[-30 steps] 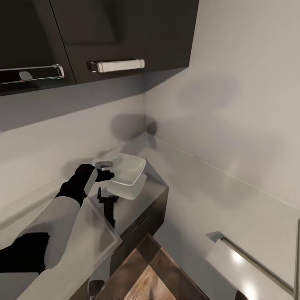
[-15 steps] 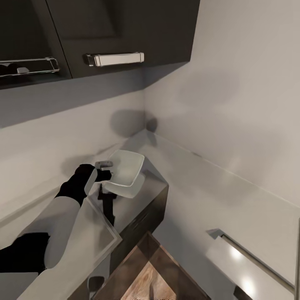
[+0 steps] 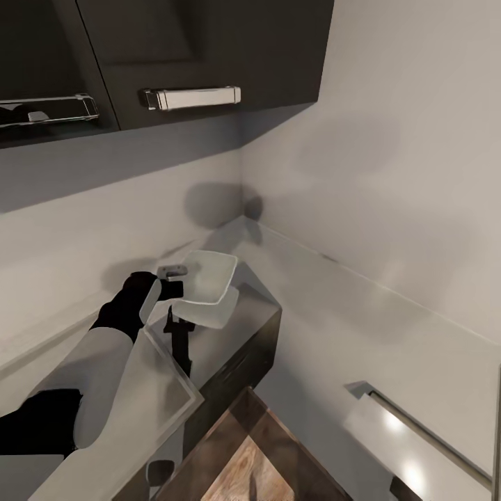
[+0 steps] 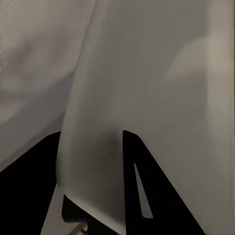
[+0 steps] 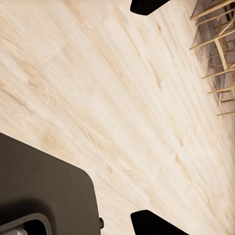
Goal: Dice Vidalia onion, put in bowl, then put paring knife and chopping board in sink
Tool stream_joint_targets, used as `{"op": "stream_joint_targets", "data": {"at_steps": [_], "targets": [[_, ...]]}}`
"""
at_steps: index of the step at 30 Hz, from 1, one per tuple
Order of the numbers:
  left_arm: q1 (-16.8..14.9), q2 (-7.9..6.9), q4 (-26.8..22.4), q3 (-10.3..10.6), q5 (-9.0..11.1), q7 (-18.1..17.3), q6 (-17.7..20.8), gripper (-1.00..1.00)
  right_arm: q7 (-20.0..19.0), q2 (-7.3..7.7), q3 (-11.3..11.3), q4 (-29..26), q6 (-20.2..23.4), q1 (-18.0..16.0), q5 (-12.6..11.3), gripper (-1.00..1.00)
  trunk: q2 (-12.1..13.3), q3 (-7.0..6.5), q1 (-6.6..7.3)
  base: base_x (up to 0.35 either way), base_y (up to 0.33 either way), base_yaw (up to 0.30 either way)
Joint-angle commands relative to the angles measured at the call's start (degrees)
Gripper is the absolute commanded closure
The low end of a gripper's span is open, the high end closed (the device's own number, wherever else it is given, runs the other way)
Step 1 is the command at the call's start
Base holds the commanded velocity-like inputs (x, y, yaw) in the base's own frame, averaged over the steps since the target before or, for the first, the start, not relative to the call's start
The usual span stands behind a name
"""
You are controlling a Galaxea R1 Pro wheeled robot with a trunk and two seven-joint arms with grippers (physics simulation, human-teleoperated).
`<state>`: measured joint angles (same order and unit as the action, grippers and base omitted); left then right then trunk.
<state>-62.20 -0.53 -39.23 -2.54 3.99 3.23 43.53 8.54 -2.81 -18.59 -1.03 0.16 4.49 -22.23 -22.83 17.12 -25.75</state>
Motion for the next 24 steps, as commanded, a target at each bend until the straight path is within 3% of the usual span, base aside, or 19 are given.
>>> {"op": "stream_joint_targets", "data": {"at_steps": [1, 10, 24], "targets": [[0.0, 0.0, -0.3, 0.0, 0.1, 0.3, 0.3, 1.0, 0.3, 0.0, -0.5, -0.1, 0.0, 0.0, -0.5, -1.0, -0.1, 0.09, -0.03, 0.0, 0.0, 0.0], [0.0, 0.03, -1.7, 0.1, 0.1, 0.4, 0.3, 1.0, 0.3, 0.0, -0.5, -0.1, -0.2, 0.0, -0.5, -1.0, -0.1, 0.02, -0.03, 0.0, 0.0, 0.0], [0.0, 0.09, -2.3, 0.2, 0.2, 0.4, 0.4, 1.0, 0.3, 0.0, -0.5, -0.1, -0.2, 0.0, -0.5, -1.0, -0.1, -1.18, -0.03, 0.0, 0.0, 0.0]]}}
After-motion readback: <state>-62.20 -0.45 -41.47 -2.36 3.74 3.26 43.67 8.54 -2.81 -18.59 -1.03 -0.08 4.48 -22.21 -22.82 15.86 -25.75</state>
